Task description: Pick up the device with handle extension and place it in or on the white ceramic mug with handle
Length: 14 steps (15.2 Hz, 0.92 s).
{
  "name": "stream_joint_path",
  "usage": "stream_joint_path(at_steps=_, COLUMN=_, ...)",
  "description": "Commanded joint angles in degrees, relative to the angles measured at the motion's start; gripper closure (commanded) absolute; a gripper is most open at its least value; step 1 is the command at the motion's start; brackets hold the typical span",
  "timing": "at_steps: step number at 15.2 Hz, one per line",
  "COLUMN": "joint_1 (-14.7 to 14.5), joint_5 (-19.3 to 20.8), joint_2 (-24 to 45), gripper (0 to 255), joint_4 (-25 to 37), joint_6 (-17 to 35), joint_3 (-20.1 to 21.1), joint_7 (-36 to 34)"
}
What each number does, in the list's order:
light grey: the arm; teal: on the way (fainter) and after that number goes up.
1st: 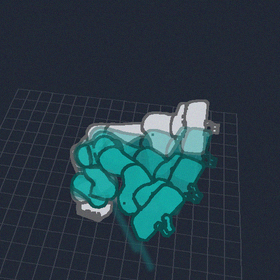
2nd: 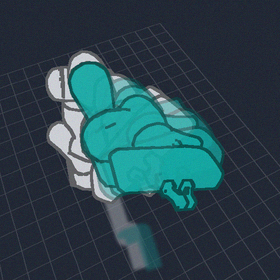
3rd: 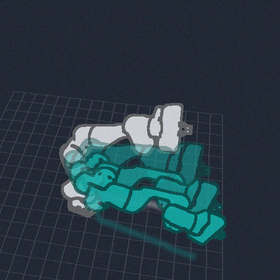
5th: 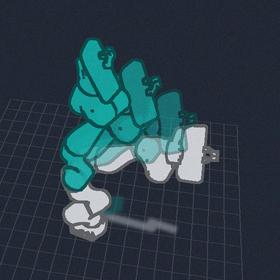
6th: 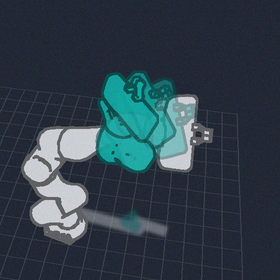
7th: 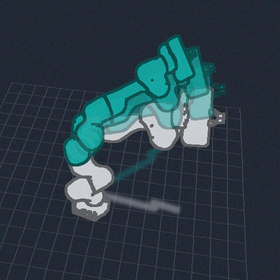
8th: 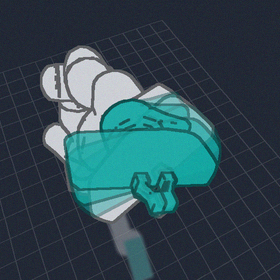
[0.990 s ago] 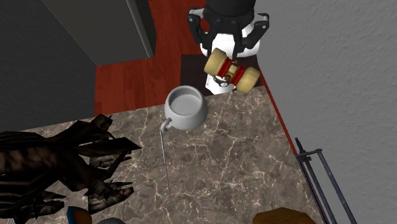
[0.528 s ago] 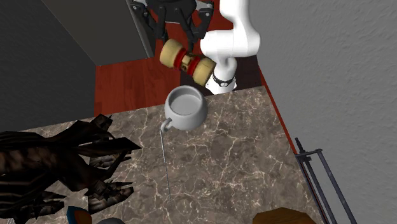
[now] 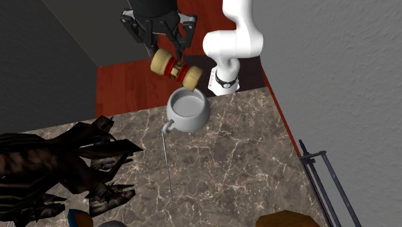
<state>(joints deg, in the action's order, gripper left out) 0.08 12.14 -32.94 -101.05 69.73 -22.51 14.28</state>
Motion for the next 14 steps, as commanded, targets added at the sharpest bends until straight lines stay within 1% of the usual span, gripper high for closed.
stream_joint_path(at_steps=1, joint_1=0.18, joint_5=0.25, joint_2=-0.98, gripper=255, joint_4=-2.45, joint_6=1.52, joint_3=-0.03, joint_7=-0.20)
stream_joint_path(at_steps=14, joint_1=1.30, joint_5=1.75, joint_2=-6.26, gripper=255, joint_4=-16.74, joint_6=10.63, joint_3=-0.53, joint_7=-1.54)
